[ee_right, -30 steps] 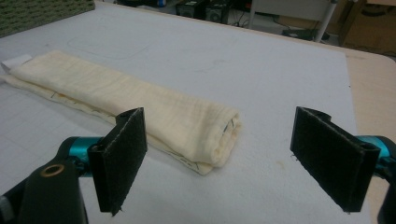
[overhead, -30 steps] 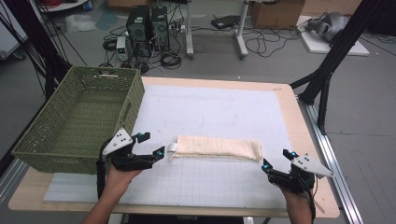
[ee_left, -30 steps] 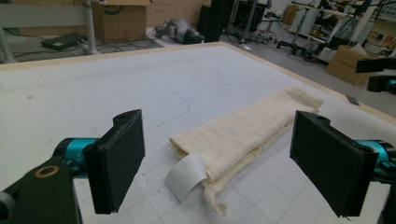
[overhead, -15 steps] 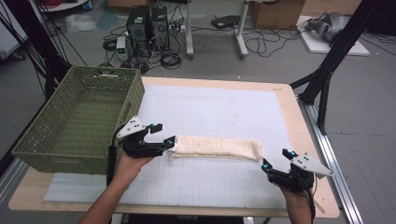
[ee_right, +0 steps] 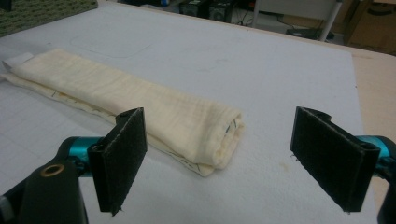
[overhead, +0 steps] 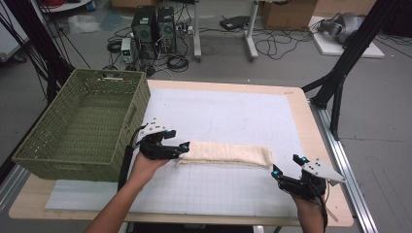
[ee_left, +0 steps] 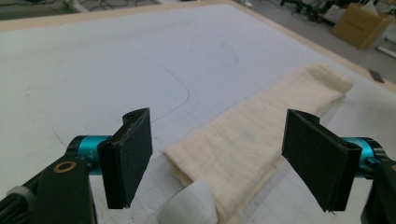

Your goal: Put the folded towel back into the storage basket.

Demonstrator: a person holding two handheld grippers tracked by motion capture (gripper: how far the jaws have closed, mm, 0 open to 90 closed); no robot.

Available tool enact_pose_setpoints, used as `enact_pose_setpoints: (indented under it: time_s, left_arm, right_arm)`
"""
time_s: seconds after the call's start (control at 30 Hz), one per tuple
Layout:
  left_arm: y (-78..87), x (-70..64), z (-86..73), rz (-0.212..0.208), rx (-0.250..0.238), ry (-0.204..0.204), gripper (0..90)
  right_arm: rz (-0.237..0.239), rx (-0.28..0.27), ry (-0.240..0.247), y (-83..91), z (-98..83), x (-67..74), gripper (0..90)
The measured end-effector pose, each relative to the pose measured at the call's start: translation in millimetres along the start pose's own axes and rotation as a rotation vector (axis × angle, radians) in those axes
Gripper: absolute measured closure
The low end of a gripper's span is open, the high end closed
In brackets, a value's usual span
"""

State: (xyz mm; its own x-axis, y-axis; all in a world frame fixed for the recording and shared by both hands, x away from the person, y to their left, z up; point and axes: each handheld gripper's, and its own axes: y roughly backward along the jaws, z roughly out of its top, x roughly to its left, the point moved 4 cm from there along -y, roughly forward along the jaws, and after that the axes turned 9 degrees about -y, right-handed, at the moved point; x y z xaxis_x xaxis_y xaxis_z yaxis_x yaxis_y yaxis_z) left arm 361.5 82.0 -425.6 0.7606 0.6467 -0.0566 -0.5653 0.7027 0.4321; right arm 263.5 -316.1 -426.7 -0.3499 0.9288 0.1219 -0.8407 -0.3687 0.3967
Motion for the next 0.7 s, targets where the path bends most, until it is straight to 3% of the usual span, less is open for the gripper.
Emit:
enact_pose_setpoints:
  time_s: [0.17, 0.4, 0.53, 0.7]
  left_arm:
    - [-13.0, 2.2, -8.4, 0.003, 0.068, 0.001, 25.2]
    - [-25.0, 1.7, -15.6, -0.001, 0.115, 0.010, 26.7]
    - [-31.2, 2.4, -20.7, 0.012, 0.147, 0.023, 28.6]
    - [-38.4, 2.4, -29.4, 0.035, 0.203, 0.006, 30.6]
  right_arm:
    - [0.002, 0.005, -0.003, -1.4, -1.0, 0.0, 17.2]
    - [0.002, 0.009, -0.005, -1.8, -1.6, -1.6, 17.2]
    - [0.003, 0.013, -0.007, -2.2, -1.9, -1.2, 17.2]
    - [0.005, 0.017, -0.008, -3.0, -2.0, -1.3, 17.2]
